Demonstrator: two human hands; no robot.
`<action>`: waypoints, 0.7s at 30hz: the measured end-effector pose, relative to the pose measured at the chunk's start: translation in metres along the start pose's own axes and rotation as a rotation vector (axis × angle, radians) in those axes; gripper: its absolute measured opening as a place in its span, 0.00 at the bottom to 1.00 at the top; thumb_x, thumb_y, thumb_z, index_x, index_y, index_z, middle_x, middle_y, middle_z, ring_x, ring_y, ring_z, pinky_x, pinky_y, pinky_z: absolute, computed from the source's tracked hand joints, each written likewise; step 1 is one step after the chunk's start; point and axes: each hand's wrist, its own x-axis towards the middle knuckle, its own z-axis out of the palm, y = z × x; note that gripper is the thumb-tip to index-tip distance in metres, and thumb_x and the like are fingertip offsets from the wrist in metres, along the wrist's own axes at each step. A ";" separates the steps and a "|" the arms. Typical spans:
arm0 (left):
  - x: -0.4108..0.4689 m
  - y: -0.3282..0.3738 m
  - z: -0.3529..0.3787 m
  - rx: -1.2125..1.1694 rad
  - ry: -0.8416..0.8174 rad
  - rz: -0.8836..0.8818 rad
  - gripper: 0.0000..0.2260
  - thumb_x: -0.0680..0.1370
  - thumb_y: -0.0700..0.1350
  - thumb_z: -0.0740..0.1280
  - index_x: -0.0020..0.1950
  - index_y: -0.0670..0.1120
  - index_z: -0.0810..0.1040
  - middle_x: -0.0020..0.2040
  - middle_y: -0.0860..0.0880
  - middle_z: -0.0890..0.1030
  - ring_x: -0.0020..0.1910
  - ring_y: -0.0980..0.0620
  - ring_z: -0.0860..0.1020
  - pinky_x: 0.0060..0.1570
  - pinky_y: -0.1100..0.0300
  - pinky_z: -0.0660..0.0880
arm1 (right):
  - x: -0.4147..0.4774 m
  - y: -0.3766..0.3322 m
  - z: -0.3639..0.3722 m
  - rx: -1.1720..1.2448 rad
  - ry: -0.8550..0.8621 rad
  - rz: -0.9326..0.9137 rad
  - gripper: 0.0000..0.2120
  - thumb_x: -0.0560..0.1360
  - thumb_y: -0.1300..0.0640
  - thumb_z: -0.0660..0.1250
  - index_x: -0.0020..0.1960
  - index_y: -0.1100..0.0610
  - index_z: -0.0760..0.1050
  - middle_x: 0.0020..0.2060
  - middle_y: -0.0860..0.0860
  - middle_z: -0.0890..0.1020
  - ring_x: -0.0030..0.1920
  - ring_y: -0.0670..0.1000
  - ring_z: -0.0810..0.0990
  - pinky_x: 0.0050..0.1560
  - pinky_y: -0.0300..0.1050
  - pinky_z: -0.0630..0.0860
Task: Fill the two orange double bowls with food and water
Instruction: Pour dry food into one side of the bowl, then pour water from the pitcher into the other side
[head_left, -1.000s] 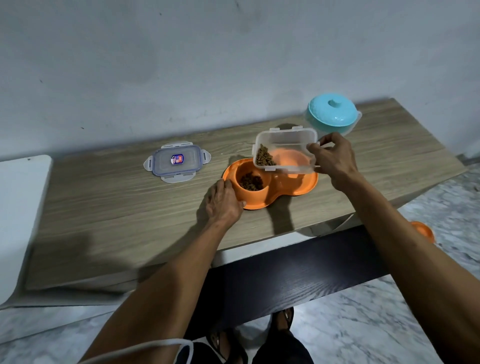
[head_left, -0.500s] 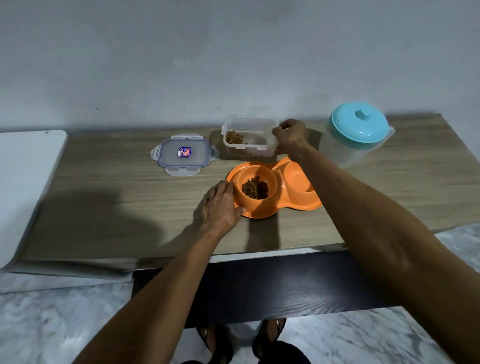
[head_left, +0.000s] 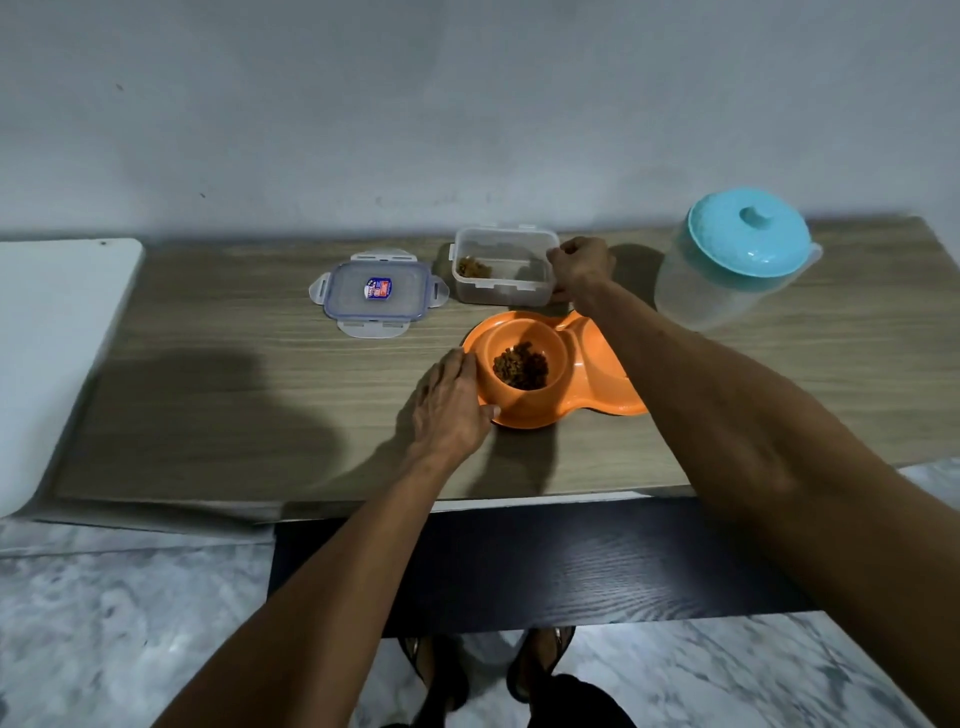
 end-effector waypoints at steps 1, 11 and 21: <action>-0.001 0.001 -0.001 0.001 -0.004 0.009 0.39 0.75 0.53 0.70 0.79 0.47 0.53 0.79 0.47 0.56 0.78 0.45 0.56 0.76 0.49 0.55 | -0.002 -0.001 -0.002 0.000 0.006 -0.004 0.08 0.76 0.56 0.69 0.47 0.61 0.83 0.48 0.58 0.84 0.49 0.58 0.83 0.55 0.55 0.81; -0.007 0.039 -0.018 0.110 0.061 0.249 0.47 0.71 0.63 0.67 0.80 0.45 0.48 0.80 0.44 0.51 0.79 0.43 0.50 0.76 0.44 0.52 | -0.042 -0.035 -0.091 -0.087 0.231 -0.253 0.14 0.76 0.54 0.63 0.50 0.63 0.82 0.48 0.59 0.85 0.51 0.59 0.82 0.54 0.51 0.77; 0.017 0.109 0.004 0.143 -0.009 0.269 0.42 0.72 0.64 0.67 0.78 0.45 0.56 0.77 0.43 0.61 0.78 0.42 0.54 0.75 0.41 0.54 | 0.000 0.000 -0.212 0.023 0.517 -0.163 0.14 0.75 0.52 0.60 0.45 0.59 0.81 0.42 0.55 0.83 0.44 0.54 0.78 0.45 0.44 0.71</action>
